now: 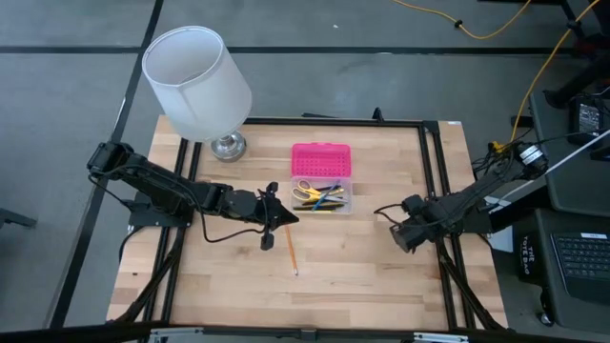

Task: Pick & place school supplies into a supply box
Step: Put the black pen into the pink supply box

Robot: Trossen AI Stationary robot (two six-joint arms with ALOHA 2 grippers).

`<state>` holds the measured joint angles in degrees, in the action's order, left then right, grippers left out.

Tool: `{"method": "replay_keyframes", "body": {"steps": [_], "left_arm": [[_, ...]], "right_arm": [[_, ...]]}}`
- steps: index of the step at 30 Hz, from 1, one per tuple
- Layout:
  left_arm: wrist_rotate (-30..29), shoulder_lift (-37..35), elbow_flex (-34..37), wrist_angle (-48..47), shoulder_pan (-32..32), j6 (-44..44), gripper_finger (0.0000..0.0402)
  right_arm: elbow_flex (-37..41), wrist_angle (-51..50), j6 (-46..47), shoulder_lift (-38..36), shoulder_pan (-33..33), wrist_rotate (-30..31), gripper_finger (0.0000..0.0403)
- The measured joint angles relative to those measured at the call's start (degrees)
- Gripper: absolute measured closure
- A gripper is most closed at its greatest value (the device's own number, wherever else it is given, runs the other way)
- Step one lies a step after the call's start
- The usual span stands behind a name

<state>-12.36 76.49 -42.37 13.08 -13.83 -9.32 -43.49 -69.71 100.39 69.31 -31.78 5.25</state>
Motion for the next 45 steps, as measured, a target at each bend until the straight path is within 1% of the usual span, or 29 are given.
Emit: {"method": "replay_keyframes", "body": {"steps": [5,8,19,21,24,25,31,35,40,43,45], "left_arm": [[0.0,0.0,0.0,0.0,0.0,0.0,0.0398],[0.0,0.0,0.0,0.0,0.0,0.0,0.0398],[0.0,0.0,0.0,0.0,0.0,0.0,0.0398],[0.0,0.0,0.0,0.0,0.0,0.0,0.0398],[0.0,0.0,0.0,0.0,0.0,0.0,0.0398],[0.0,0.0,0.0,0.0,0.0,0.0,0.0398],[0.0,0.0,0.0,0.0,0.0,0.0,0.0398],[0.0,0.0,0.0,0.0,0.0,0.0,0.0398],[0.0,0.0,0.0,0.0,0.0,0.0,0.0398],[0.0,0.0,0.0,0.0,0.0,0.0,0.0398],[0.0,0.0,0.0,0.0,0.0,0.0,0.0398]], "right_arm": [[3.5,1.2,6.8,-0.1,-1.3,-2.1,0.0289],[3.0,1.6,9.0,0.3,-1.5,-2.0,0.0289],[3.2,1.9,13.4,0.4,-1.1,0.1,0.0289],[3.2,2.3,13.4,0.4,-0.2,-1.8,0.0289],[3.2,1.8,12.8,0.4,1.4,-7.4,0.0289],[3.2,1.4,12.1,0.4,1.7,-8.5,0.0289],[3.2,1.3,13.5,0.8,2.7,-8.1,0.0289],[3.2,3.2,12.9,3.9,3.1,-8.2,0.0289],[3.1,5.1,11.8,9.1,3.1,-12.5,0.0289],[3.1,5.3,11.9,11.8,3.1,-14.1,0.0289],[3.1,5.3,11.9,12.8,3.1,-14.1,0.0289]]}}
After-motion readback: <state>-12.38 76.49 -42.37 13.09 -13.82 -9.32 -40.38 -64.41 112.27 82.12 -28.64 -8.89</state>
